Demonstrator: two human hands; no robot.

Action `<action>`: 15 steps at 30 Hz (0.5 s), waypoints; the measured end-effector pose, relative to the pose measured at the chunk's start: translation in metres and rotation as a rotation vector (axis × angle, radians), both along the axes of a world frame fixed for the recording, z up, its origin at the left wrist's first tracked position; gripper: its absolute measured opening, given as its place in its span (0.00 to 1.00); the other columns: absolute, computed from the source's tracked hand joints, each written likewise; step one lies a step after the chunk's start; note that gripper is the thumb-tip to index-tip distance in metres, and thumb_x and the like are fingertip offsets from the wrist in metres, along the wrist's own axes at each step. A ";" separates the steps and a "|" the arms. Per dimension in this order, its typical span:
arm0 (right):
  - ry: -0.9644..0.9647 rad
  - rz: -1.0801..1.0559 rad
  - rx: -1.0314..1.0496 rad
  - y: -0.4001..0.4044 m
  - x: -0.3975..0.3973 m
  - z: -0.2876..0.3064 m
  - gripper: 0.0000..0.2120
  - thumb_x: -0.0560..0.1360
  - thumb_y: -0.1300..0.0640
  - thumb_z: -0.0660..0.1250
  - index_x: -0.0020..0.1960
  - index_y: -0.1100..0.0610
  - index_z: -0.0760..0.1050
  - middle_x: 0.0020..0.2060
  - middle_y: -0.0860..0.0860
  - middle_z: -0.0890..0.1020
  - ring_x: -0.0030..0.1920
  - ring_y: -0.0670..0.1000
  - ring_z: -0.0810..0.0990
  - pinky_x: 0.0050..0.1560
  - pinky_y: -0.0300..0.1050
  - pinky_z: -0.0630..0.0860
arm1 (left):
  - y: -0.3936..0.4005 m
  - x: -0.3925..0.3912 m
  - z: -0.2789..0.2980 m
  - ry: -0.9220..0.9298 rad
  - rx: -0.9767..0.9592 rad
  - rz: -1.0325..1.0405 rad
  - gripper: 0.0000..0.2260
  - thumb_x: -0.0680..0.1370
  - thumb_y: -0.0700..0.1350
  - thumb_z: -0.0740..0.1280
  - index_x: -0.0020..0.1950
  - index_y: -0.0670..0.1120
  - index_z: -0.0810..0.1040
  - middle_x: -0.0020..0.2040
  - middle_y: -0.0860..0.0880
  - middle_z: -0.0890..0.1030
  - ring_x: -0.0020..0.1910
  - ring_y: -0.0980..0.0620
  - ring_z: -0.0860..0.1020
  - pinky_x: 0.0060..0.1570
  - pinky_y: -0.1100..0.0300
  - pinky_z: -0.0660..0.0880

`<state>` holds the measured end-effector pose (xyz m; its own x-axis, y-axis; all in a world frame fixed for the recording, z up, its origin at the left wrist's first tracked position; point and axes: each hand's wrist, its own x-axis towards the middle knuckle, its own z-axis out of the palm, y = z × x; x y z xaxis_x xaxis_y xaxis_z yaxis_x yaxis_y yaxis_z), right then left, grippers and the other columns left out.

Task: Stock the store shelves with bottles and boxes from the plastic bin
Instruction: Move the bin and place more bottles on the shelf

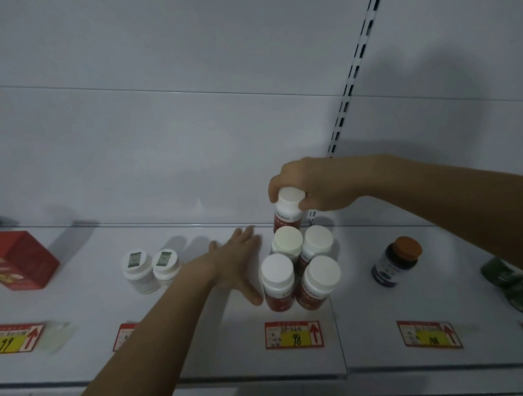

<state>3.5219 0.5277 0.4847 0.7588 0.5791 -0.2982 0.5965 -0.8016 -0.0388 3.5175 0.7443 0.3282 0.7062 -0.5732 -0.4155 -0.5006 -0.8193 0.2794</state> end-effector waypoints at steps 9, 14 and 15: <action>0.061 0.072 -0.042 0.004 0.003 -0.011 0.20 0.75 0.62 0.69 0.62 0.43 0.73 0.54 0.45 0.73 0.53 0.49 0.72 0.53 0.46 0.70 | 0.000 0.000 -0.003 0.009 -0.013 0.015 0.62 0.63 0.66 0.79 0.82 0.52 0.41 0.82 0.51 0.37 0.80 0.48 0.36 0.73 0.30 0.41; 0.077 0.062 -0.070 0.007 0.005 -0.013 0.21 0.74 0.63 0.69 0.62 0.43 0.74 0.53 0.44 0.72 0.54 0.48 0.71 0.51 0.45 0.69 | 0.000 -0.001 -0.003 0.010 -0.018 0.020 0.62 0.63 0.66 0.78 0.82 0.52 0.40 0.82 0.51 0.37 0.80 0.48 0.36 0.73 0.31 0.41; 0.081 0.060 -0.070 0.007 0.005 -0.014 0.21 0.74 0.63 0.69 0.61 0.43 0.74 0.53 0.44 0.72 0.55 0.49 0.71 0.53 0.46 0.71 | 0.000 -0.001 -0.003 0.011 -0.018 0.022 0.62 0.63 0.66 0.79 0.82 0.52 0.40 0.82 0.51 0.37 0.80 0.48 0.35 0.73 0.31 0.41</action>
